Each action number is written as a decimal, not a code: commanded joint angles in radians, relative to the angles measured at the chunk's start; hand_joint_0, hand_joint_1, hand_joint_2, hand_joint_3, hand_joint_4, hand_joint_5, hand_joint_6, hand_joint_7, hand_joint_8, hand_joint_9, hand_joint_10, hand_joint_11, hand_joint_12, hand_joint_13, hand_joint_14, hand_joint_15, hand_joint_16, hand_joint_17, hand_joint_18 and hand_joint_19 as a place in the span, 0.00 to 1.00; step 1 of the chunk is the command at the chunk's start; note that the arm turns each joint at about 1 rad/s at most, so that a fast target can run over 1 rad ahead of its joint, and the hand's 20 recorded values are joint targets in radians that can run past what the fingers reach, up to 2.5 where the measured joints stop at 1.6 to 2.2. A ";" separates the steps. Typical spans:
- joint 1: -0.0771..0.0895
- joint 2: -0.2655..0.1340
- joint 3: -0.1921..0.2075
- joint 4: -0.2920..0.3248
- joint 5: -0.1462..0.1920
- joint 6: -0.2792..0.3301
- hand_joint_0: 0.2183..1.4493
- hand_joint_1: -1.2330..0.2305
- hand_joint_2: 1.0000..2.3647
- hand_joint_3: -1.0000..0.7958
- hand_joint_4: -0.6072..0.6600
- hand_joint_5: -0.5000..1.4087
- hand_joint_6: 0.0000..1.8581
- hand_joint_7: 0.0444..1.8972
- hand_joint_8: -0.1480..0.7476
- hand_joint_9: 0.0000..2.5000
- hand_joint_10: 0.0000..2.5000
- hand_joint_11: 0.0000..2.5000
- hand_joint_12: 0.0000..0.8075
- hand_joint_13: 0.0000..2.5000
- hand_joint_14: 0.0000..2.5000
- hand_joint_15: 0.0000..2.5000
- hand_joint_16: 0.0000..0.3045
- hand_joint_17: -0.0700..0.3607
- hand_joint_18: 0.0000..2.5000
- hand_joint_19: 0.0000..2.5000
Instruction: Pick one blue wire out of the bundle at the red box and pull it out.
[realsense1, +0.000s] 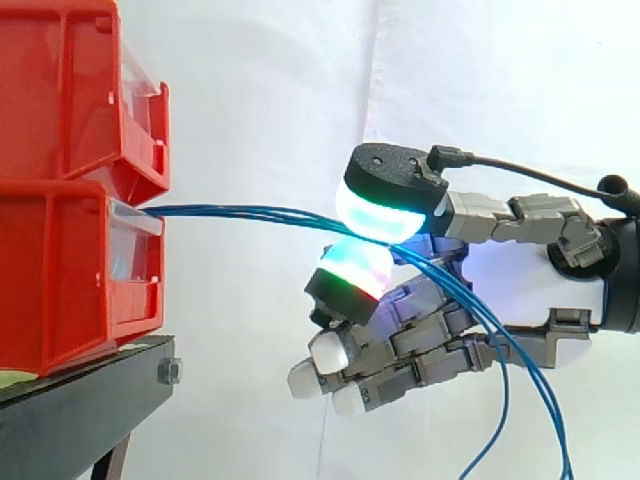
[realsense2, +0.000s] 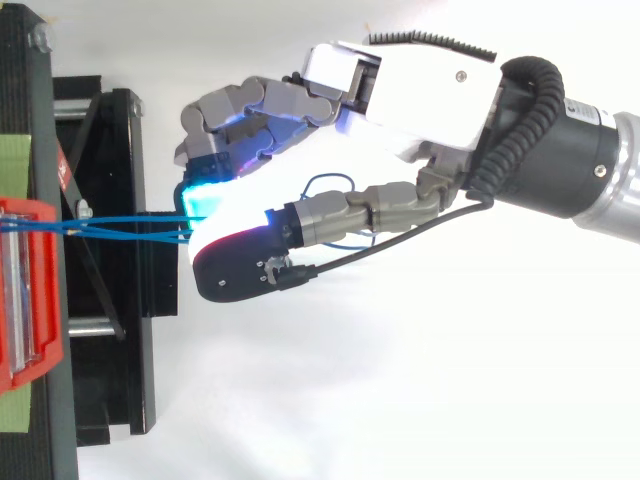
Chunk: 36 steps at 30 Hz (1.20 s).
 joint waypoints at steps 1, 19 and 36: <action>0.000 0.000 0.000 0.000 0.000 0.000 0.36 0.27 0.02 0.48 0.75 0.22 0.27 0.78 0.47 0.39 0.01 0.25 0.45 0.22 0.00 0.09 0.19 0.46 0.17 0.15; 0.000 0.000 0.000 0.000 0.000 0.001 0.40 0.18 0.01 0.36 0.72 0.19 0.36 0.62 0.46 0.35 0.01 0.24 0.45 0.18 0.00 0.07 0.19 0.46 0.15 0.12; 0.000 0.000 0.000 0.002 0.000 0.001 0.32 0.27 0.02 0.47 0.73 0.21 0.32 0.72 0.46 0.35 0.01 0.21 0.46 0.17 0.00 0.06 0.19 0.46 0.14 0.14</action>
